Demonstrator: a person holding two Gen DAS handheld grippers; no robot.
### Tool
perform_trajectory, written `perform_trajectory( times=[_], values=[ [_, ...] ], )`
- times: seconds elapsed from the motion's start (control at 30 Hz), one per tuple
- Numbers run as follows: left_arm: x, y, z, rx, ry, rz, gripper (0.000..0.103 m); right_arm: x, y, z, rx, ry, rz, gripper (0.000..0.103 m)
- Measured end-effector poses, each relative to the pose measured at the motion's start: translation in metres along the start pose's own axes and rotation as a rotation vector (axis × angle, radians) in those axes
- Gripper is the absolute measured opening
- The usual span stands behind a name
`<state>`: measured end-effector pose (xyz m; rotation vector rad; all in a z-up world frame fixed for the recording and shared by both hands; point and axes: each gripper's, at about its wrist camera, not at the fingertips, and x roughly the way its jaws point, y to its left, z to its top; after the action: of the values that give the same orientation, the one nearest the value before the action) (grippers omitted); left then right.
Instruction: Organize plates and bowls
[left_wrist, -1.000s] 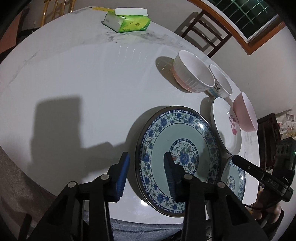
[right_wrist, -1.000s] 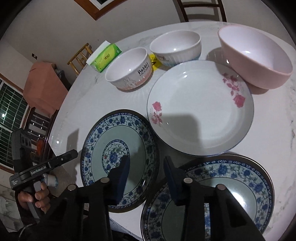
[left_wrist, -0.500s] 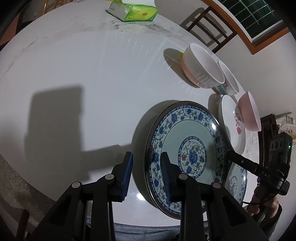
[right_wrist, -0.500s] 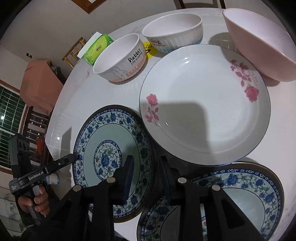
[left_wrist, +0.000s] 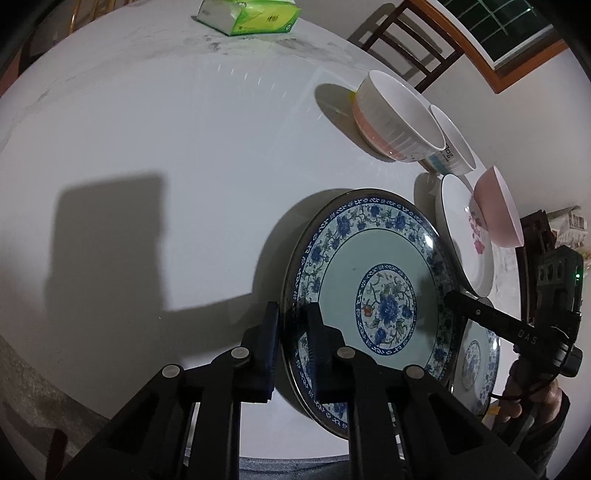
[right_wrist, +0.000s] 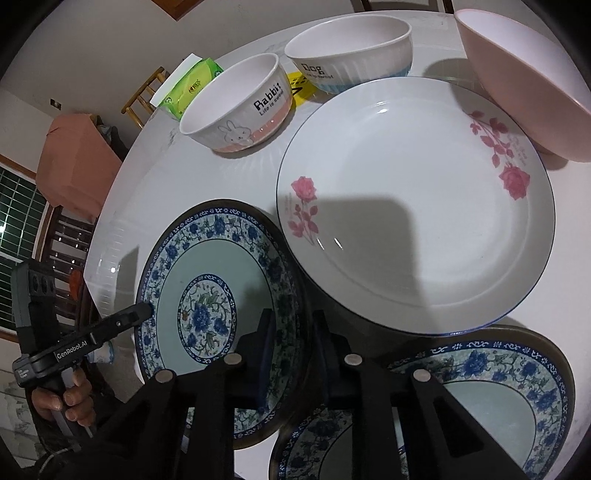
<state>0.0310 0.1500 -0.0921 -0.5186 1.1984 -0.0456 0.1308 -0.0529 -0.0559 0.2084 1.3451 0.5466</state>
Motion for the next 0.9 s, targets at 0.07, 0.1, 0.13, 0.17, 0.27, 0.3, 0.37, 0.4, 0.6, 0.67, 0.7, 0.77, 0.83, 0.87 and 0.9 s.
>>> perform_trajectory(
  times=[0.07,0.1,0.13,0.17,0.27,0.3,0.37,0.4,0.6,0.67,0.7,0.77,0.83,0.87,0.9],
  values=[
    [0.000,0.000,0.001,0.009,-0.004,0.005,0.011,0.001,0.001,-0.001,0.002,0.001,-0.002,0.020],
    [-0.001,0.001,0.001,0.008,-0.005,0.007,0.011,0.001,0.002,-0.001,0.000,0.002,-0.004,0.020],
    [-0.001,0.001,0.001,0.008,-0.007,0.009,0.011,0.001,0.003,-0.003,-0.002,0.003,-0.006,0.020],
    [-0.002,0.003,0.002,0.008,-0.010,0.012,0.011,0.002,0.004,-0.003,-0.003,0.003,-0.007,0.020],
    [-0.005,0.007,0.003,0.011,-0.021,0.025,0.011,0.005,0.011,-0.005,-0.013,0.007,-0.010,0.020],
    [-0.006,0.009,0.004,0.011,-0.026,0.030,0.012,0.007,0.014,-0.005,-0.019,0.008,-0.010,0.020],
    [-0.010,0.013,0.006,0.013,-0.042,0.040,0.011,0.010,0.021,-0.004,-0.032,0.010,-0.015,0.020],
    [-0.013,0.014,0.007,0.018,-0.051,0.047,0.011,0.012,0.025,-0.004,-0.044,0.010,-0.018,0.020],
    [-0.023,0.024,0.014,0.030,-0.088,0.086,0.011,0.021,0.038,0.001,-0.062,0.012,-0.016,0.020],
    [-0.025,0.027,0.018,0.029,-0.097,0.096,0.012,0.024,0.041,0.002,-0.061,0.010,-0.011,0.020],
    [-0.026,0.029,0.019,0.030,-0.101,0.099,0.012,0.026,0.043,0.002,-0.063,0.010,-0.009,0.020],
    [-0.027,0.034,0.023,0.031,-0.112,0.110,0.012,0.028,0.045,0.001,-0.063,0.009,-0.004,0.020],
    [-0.027,0.039,0.028,0.027,-0.116,0.117,0.012,0.030,0.049,0.002,-0.063,0.013,0.000,0.020],
    [-0.026,0.042,0.031,0.026,-0.118,0.123,0.012,0.031,0.049,0.001,-0.063,0.014,0.001,0.020],
    [-0.025,0.044,0.033,0.025,-0.119,0.127,0.012,0.031,0.050,0.001,-0.060,0.013,0.002,0.020]
  ],
)
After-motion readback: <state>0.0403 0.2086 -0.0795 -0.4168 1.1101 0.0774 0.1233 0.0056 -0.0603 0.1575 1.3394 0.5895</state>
